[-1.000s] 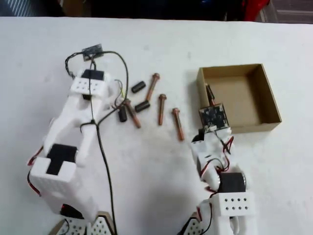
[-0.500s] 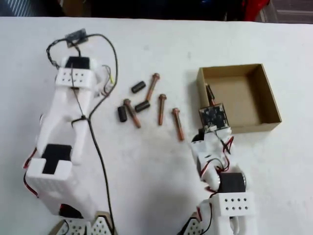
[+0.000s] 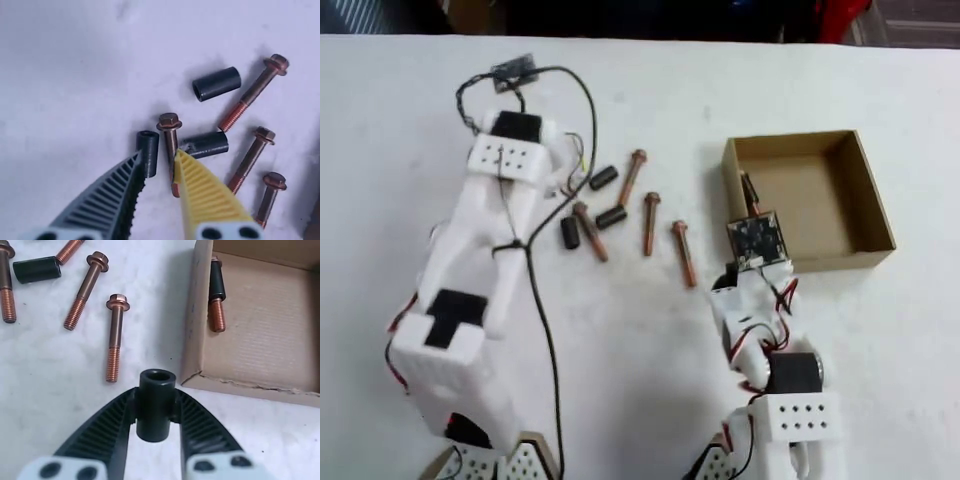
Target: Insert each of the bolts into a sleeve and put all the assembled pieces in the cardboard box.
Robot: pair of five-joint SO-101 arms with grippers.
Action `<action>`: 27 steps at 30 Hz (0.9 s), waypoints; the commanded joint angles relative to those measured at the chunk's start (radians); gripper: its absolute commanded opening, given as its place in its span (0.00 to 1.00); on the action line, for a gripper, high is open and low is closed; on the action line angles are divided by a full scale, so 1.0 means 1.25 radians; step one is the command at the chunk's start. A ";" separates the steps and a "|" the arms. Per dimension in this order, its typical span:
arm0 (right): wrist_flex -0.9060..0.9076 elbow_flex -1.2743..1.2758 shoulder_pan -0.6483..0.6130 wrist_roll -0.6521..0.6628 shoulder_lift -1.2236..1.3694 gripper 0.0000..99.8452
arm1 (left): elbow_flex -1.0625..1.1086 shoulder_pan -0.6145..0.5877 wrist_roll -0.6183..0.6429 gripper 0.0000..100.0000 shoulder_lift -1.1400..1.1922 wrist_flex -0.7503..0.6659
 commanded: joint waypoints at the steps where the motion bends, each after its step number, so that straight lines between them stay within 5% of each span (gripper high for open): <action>1: -0.015 -0.009 -0.003 -0.001 -0.012 0.02 | -0.053 0.017 0.018 0.13 0.048 -0.032; 11: -0.015 -0.009 -0.003 -0.001 -0.012 0.02 | -0.102 0.042 0.125 0.13 0.161 -0.039; 27: -0.014 -0.007 -0.003 -0.001 -0.012 0.02 | -0.102 0.062 0.128 0.13 0.256 -0.107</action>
